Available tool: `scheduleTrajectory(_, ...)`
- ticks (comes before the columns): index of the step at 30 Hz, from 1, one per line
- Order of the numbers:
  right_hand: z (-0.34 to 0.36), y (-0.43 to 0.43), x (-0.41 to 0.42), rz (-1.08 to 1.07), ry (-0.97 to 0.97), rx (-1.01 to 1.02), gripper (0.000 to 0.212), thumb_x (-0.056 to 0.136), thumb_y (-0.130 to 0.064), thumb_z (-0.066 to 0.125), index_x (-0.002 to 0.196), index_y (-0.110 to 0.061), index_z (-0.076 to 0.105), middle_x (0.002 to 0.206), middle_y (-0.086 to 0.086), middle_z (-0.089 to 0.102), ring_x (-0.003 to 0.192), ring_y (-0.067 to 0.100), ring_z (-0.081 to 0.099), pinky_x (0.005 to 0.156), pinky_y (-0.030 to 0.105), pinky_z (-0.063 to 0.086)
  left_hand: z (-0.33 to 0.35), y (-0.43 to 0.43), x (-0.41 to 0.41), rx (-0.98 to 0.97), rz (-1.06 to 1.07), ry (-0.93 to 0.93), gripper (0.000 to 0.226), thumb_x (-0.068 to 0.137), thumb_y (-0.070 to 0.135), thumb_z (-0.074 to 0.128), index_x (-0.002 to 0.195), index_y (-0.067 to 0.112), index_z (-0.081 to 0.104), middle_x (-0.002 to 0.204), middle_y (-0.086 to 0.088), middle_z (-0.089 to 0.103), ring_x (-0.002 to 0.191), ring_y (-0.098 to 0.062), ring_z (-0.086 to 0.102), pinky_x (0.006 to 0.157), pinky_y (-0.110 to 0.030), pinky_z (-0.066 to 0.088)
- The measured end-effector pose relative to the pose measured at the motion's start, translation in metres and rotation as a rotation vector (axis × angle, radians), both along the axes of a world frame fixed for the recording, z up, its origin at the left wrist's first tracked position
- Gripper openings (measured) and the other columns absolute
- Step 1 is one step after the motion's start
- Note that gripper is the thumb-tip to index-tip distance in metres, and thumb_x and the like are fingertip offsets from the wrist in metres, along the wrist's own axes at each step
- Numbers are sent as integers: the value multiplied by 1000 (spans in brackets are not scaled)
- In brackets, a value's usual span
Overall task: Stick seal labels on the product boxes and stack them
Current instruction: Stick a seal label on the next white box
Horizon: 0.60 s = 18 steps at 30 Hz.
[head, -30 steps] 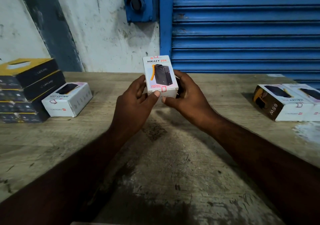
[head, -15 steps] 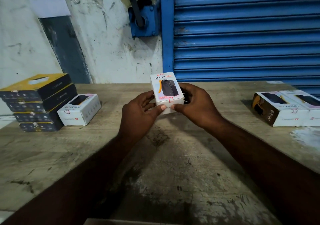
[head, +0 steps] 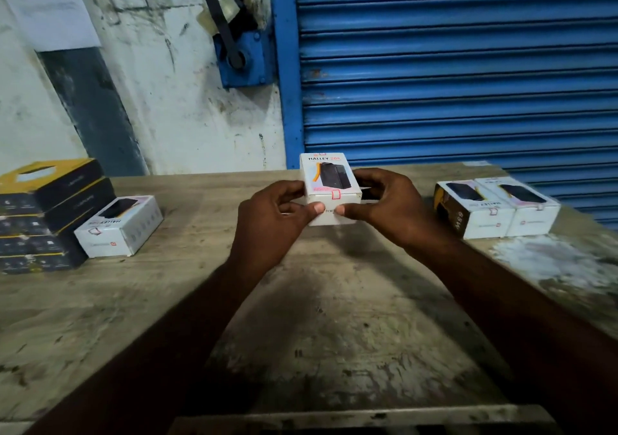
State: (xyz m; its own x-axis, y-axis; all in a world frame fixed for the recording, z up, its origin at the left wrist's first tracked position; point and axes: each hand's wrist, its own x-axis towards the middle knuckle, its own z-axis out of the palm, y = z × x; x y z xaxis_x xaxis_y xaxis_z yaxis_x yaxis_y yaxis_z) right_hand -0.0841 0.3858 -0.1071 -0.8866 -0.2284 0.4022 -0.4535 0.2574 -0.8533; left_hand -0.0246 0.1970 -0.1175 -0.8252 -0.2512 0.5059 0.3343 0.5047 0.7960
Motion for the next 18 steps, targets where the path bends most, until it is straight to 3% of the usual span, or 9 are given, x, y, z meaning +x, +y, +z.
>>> scheduleTrajectory(6,15,45,1,-88,20,56,65,60,-28,96,120,-25,70,107,-12,76,95,7,73,89,43,60,15,43,-6,-24,-42,15,40,80,23,84,117,15,72,108,9,75,82,4,70,72,-5,48)
scheduleTrajectory(13,27,103,8,-178,21,41,60,67,-16,94,120,-18,66,108,-7,75,92,5,72,84,30,60,25,99,-17,-79,-87,9,46,80,31,83,121,16,69,109,8,73,82,1,70,70,-5,49)
scheduleTrajectory(18,29,143,11,-235,6,20,56,65,-12,94,114,-15,68,102,-5,76,89,11,74,84,39,62,30,135,-23,-92,-135,-7,54,79,30,85,127,17,65,110,5,72,82,1,69,70,-8,52)
